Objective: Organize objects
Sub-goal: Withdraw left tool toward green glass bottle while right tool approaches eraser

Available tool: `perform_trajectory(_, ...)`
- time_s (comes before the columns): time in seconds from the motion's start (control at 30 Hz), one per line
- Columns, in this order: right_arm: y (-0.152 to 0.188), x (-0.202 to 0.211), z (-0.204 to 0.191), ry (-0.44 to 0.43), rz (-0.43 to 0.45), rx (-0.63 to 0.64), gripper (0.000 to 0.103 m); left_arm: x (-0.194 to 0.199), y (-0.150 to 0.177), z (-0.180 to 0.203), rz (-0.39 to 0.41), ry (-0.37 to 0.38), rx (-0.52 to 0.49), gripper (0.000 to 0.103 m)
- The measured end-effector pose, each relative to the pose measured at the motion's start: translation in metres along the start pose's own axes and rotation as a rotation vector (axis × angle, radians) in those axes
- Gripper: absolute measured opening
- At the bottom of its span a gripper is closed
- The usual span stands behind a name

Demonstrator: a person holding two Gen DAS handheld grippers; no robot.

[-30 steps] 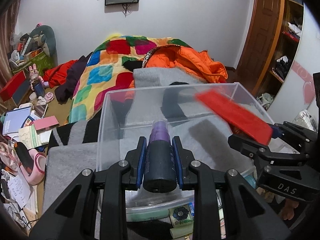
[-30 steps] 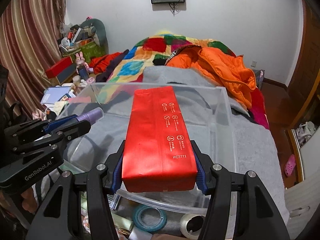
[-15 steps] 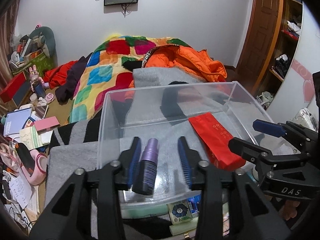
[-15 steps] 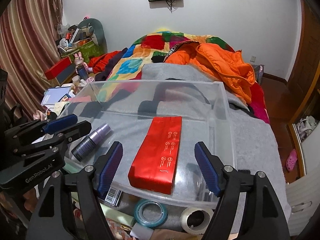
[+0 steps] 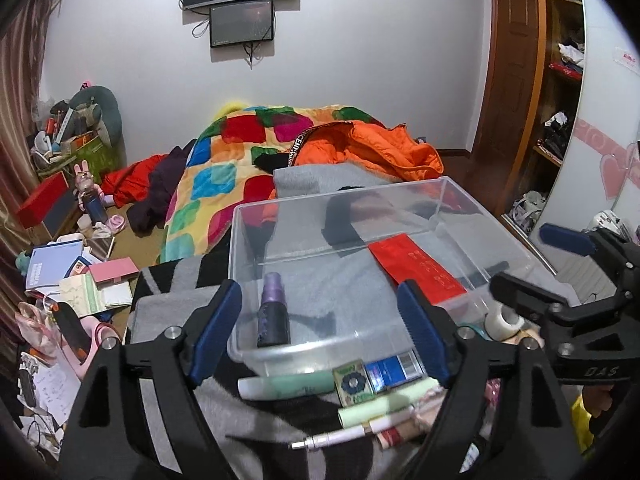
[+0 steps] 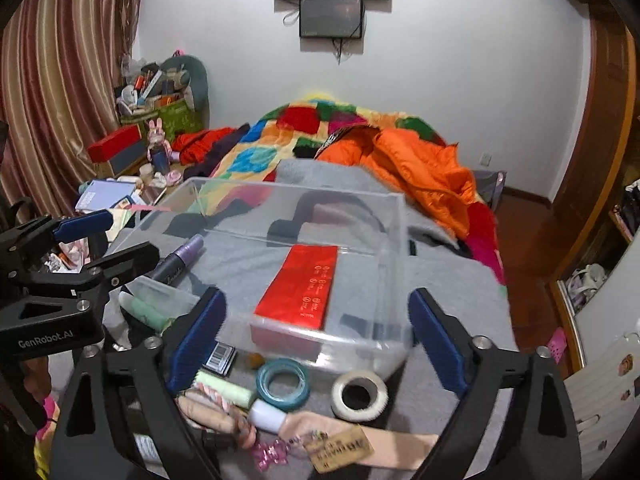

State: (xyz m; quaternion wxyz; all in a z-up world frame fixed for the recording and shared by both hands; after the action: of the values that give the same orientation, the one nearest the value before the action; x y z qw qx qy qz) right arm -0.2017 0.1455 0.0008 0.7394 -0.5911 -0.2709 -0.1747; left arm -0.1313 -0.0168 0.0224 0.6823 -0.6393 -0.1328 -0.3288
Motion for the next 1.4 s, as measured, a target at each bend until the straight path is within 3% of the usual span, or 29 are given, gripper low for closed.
perform_trajectory(0.13,0.010,0.012,0.008,0.025,0.039,-0.050,0.103,0.009,0.009,0.002,0.006,0.009,0.013,0.085)
perform_trajectory(0.43,0.042,0.008,0.016,0.017,-0.046,-0.087,0.103,0.017,0.041,0.017,-0.029,0.029,0.005,0.085)
perform_trajectory(0.93,0.090,0.014,0.027,0.054,-0.095,-0.102,0.102,0.015,0.085,0.046,-0.089,0.116,0.031,0.085)
perform_trajectory(1.07,0.095,0.017,0.026,0.063,-0.092,-0.097,0.087,0.013,0.094,0.048,-0.102,0.150,0.056,0.085)
perform_trajectory(1.27,0.100,0.015,0.034,0.044,-0.114,-0.129,0.073,0.012,0.101,0.059,-0.101,0.161,0.035,0.085)
perform_trajectory(1.4,0.105,0.011,0.031,0.052,-0.126,-0.097,0.071,0.005,0.105,0.062,-0.121,0.175,0.042,0.085)
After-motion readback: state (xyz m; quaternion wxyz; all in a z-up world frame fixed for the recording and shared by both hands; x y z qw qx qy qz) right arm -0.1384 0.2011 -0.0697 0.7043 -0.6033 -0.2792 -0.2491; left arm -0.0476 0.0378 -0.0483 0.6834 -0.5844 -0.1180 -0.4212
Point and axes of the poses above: each gripper's, at about its wrist camera, not at the fingertips, and x roughly against the way its jaws point, z to its right, y to its underside, the point moved 1 cm from there along -x, roughly the way its jaws point, and after that the axes turned 13 degrees about y, right-handed, at the moved point
